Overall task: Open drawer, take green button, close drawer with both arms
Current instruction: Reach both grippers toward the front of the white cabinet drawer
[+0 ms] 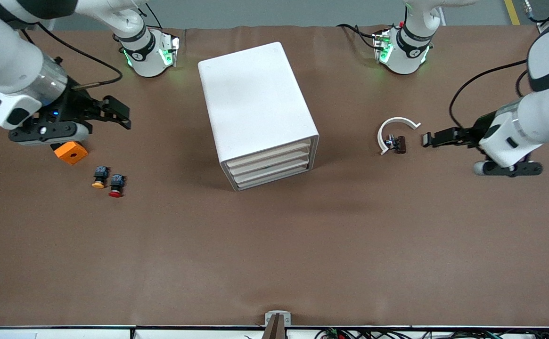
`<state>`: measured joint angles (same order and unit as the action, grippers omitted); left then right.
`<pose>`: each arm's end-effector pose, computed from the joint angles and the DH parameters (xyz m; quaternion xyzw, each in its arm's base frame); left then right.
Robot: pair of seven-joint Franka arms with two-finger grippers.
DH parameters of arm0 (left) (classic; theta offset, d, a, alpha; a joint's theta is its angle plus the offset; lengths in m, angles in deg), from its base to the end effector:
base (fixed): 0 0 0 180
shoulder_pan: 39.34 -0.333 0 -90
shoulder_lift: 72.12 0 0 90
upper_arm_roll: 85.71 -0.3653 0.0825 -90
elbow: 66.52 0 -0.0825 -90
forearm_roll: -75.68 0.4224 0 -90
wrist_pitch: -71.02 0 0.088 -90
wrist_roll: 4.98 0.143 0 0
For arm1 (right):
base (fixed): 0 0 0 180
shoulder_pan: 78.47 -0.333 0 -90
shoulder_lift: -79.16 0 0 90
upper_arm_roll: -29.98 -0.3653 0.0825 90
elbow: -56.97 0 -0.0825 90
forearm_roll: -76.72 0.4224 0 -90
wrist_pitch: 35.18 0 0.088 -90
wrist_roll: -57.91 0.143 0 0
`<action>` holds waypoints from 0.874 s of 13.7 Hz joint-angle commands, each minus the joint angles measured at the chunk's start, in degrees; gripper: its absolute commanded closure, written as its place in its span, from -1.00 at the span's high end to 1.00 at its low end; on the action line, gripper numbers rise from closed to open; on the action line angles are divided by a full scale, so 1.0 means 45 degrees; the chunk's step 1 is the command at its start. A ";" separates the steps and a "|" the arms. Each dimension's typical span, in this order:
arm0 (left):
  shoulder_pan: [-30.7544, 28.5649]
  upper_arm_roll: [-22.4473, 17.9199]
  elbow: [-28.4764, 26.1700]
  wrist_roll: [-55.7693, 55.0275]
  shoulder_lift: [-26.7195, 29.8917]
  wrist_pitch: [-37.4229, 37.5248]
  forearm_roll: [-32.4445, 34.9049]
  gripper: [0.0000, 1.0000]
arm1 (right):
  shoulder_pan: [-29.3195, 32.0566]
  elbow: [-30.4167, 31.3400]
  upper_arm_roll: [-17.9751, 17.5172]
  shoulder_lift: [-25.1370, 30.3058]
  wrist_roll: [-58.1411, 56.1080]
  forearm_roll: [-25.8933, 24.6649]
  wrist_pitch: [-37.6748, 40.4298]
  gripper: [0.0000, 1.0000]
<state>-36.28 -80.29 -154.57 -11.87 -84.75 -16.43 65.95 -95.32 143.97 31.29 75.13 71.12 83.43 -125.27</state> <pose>0.6340 -0.1143 0.5180 0.9889 -0.0078 -0.1259 0.0788 0.5903 0.1820 0.6230 -0.9981 -0.0197 0.0223 0.0539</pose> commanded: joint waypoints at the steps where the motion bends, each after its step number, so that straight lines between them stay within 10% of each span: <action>1: 0.0896 0.0007 0.1378 0.0085 -0.1561 0.0022 -0.0336 1.00 | -0.0590 -0.0172 0.0119 -0.0489 0.1317 0.0170 -0.0156 1.00; 12: 0.1446 0.0319 0.2242 0.4668 -0.5627 -0.4623 -0.5647 1.00 | -0.1083 -0.0192 0.0216 -0.2190 0.8841 0.1509 -0.2635 1.00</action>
<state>-30.30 -79.31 -146.47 4.41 -107.04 -34.32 42.98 -101.68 143.98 31.41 65.91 107.71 85.72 -136.36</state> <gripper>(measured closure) 0.000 0.000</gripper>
